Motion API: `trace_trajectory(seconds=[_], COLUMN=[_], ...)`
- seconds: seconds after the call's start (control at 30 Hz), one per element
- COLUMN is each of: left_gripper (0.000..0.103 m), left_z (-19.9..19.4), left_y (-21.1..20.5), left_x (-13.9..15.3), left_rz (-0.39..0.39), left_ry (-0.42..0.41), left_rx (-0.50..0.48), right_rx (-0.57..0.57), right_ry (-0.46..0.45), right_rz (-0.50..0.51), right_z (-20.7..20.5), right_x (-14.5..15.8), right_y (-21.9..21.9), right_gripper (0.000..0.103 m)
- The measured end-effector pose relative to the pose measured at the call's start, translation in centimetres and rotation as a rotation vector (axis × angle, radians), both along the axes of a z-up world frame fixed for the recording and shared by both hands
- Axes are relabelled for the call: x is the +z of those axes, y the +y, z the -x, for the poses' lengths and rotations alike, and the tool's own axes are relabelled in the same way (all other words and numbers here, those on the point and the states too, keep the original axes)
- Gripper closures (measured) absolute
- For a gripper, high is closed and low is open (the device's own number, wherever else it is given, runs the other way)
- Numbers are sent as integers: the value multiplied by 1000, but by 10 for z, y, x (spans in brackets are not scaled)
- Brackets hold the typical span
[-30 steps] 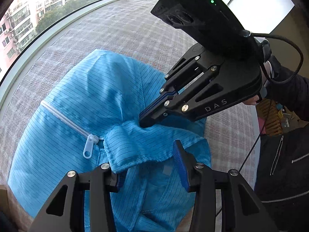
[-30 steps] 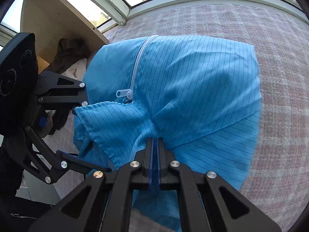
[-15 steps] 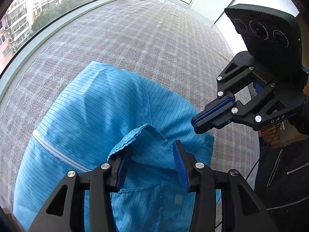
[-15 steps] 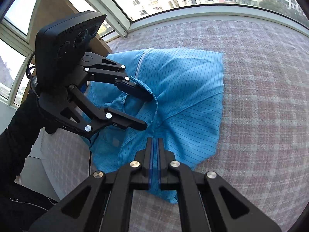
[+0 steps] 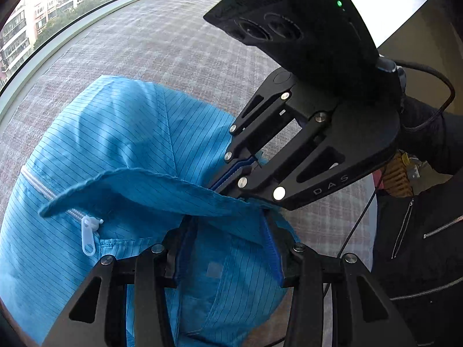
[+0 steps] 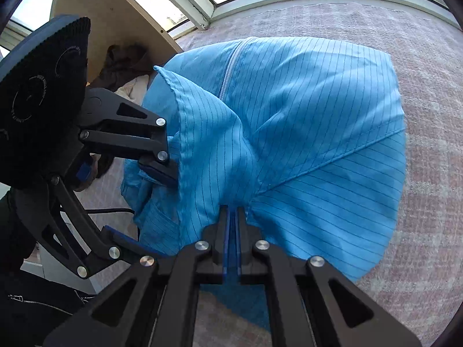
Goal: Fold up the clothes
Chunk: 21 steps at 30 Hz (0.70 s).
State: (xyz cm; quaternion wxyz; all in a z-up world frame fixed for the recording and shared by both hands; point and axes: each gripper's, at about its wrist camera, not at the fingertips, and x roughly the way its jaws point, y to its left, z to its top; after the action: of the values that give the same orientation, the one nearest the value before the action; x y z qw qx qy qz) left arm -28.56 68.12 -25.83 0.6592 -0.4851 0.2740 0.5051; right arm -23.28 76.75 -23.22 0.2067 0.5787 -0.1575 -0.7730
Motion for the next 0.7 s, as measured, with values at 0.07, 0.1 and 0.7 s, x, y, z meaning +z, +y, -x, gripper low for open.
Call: trace_trajectory(seconds=[0.07,0.1,0.7], left_gripper=[61,61,60], left_z=[1,2,31], left_y=[1,1,-1], left_x=[6,8,2], left_rz=[-20,-25,-7], left_ry=[14,6,4], left_rx=[-7,-7,9], right_rx=[1,-14,-24], right_ry=[-4,-6,-22], right_rz=[23,56,242], right_z=[2,2,31], right_x=[0,-2,-16], right_y=[1,8,45], right_gripper=[100,100,99])
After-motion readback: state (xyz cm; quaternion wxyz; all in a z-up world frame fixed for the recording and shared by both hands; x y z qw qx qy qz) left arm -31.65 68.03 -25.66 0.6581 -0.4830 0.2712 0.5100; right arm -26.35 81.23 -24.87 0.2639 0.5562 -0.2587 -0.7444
